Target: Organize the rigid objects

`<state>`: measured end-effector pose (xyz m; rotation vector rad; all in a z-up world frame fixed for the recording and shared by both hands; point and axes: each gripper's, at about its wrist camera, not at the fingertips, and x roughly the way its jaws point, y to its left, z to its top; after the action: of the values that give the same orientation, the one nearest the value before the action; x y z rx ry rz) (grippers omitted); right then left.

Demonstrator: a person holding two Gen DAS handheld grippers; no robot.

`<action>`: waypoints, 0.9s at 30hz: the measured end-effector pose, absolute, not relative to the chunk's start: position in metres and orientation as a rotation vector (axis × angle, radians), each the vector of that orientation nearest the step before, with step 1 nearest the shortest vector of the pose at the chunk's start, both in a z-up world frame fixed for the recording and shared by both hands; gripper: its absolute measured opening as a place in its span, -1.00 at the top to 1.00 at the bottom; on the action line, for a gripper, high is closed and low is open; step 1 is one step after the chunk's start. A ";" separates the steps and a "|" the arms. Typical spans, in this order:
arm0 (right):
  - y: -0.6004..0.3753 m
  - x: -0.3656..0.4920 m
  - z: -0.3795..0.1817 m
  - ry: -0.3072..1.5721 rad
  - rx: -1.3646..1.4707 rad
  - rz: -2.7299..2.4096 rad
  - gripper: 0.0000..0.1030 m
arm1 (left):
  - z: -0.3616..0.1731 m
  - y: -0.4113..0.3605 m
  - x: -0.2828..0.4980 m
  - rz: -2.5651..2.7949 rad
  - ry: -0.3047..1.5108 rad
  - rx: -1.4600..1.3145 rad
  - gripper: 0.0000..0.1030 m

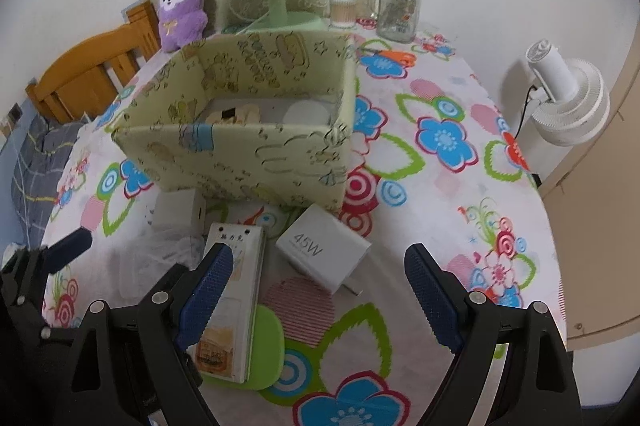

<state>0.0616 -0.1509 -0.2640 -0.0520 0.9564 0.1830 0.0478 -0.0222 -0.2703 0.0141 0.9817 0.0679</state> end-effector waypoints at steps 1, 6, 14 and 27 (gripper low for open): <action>-0.150 0.062 -0.265 0.960 -0.050 0.183 -0.73 | -0.272 -0.022 0.049 0.067 0.984 0.020 -0.98; -0.145 0.064 -0.272 0.973 -0.049 0.176 -0.73 | -0.279 -0.017 0.053 0.067 0.995 0.015 -0.98; -0.137 0.069 -0.284 1.005 -0.052 0.174 -0.73 | -0.293 -0.019 0.057 0.060 1.031 0.017 -0.95; -0.129 0.078 -0.292 1.034 -0.030 0.149 -0.73 | -0.294 -0.014 0.063 -0.061 1.041 0.037 -0.59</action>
<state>0.0779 -0.1295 -0.2917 -0.0305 1.0341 0.1494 0.0627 -0.0141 -0.2943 0.0375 1.0415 -0.0605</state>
